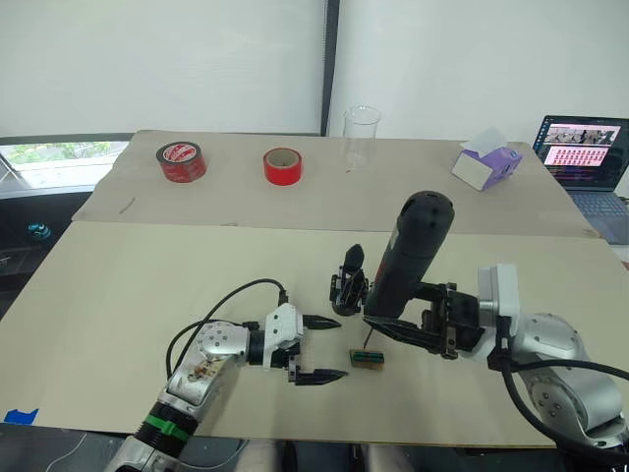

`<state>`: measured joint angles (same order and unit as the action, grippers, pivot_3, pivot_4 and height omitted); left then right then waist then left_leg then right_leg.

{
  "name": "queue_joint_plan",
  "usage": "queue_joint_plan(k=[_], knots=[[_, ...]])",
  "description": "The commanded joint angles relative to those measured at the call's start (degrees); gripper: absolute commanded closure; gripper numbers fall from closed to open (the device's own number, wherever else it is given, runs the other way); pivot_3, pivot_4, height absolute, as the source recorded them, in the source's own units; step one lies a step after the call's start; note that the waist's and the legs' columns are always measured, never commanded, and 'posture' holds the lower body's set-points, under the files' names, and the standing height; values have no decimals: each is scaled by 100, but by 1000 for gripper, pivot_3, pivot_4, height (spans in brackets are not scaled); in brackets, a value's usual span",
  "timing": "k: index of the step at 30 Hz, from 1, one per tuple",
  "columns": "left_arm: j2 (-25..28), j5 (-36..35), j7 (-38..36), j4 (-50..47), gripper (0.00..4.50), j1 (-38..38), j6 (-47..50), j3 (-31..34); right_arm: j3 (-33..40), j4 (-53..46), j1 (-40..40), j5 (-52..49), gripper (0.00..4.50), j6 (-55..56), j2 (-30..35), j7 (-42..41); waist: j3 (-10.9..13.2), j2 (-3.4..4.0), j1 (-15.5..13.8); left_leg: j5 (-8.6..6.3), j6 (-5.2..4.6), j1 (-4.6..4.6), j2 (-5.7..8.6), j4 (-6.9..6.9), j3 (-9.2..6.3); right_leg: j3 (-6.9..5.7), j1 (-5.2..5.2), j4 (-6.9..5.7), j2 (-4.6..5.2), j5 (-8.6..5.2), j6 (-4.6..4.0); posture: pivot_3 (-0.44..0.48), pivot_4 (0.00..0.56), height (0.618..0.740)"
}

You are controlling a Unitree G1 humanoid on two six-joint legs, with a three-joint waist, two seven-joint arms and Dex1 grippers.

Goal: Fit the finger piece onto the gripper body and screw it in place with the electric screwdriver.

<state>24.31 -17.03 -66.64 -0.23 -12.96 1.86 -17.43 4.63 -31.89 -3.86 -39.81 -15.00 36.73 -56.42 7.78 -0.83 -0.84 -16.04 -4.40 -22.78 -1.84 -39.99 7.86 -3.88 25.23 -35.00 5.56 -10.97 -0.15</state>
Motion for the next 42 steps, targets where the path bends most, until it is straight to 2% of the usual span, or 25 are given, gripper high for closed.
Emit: queue_joint_plan(k=[1, 11, 16, 18, 21, 25, 31, 42], knots=[[97, -426, -211, -430, 47, -5, 99, 243, 408, -385, -222, -404, 2567, -43, 113, 102, 0, -1, 3, 0, 0, -1, 0, 0, -1, 0, 0, 0, 0, 0, 0, 0, 150, 740], [559, -1268, -400, -1228, 47, 44, 739, 826, 817, -714, -585, -1027, 2567, -555, 389, 597, 1, -1, 9, 1, 2, 0, -1, 1, 0, 1, 1, -1, -4, -1, 0, 0, 150, 740], [635, -1700, -130, -1381, 47, -219, 1288, 1218, 944, -756, -773, -1251, 2567, -700, 460, 827, 5, -5, 3, 1, 2, -2, 1, -1, 0, 2, 0, 0, -5, -3, 4, 0, 150, 740], [747, -1659, -187, -1332, 47, -342, 1331, 1279, 971, -747, -826, -1281, 2567, -730, 499, 842, 6, -8, 1, 2, 3, -3, 1, -3, 0, 3, 0, 0, -7, -1, 7, 0, 150, 740], [828, -1299, -138, -937, 47, -498, 1183, 1251, 1006, -732, -827, -1292, 2567, -767, 549, 837, 8, -11, 6, 2, 4, -2, 1, -2, 0, 3, -2, 0, -17, 0, 6, 0, 150, 740], [677, -555, 208, -180, 47, -778, 815, 1017, 1029, -716, -786, -1247, 2567, -742, 550, 834, 9, -13, 4, 3, 6, -2, 2, -1, 2, 3, -2, 0, -21, 4, 10, 0, 150, 740], [146, 295, 528, 867, 47, -1217, 233, 536, 1031, -659, -738, -1145, 2567, -688, 543, 784, 14, -21, -30, 2, 3, -7, 3, -6, 2, 3, -1, 3, -18, 11, 17, 0, 150, 740], [-844, 1022, 929, 2198, 47, -1857, -371, 138, 1153, -673, -555, -1030, 2567, -648, 562, 693, 17, -26, -30, 0, -1, -10, 4, -10, 1, 1, 0, 1, -16, 16, 20, 0, 150, 740]])
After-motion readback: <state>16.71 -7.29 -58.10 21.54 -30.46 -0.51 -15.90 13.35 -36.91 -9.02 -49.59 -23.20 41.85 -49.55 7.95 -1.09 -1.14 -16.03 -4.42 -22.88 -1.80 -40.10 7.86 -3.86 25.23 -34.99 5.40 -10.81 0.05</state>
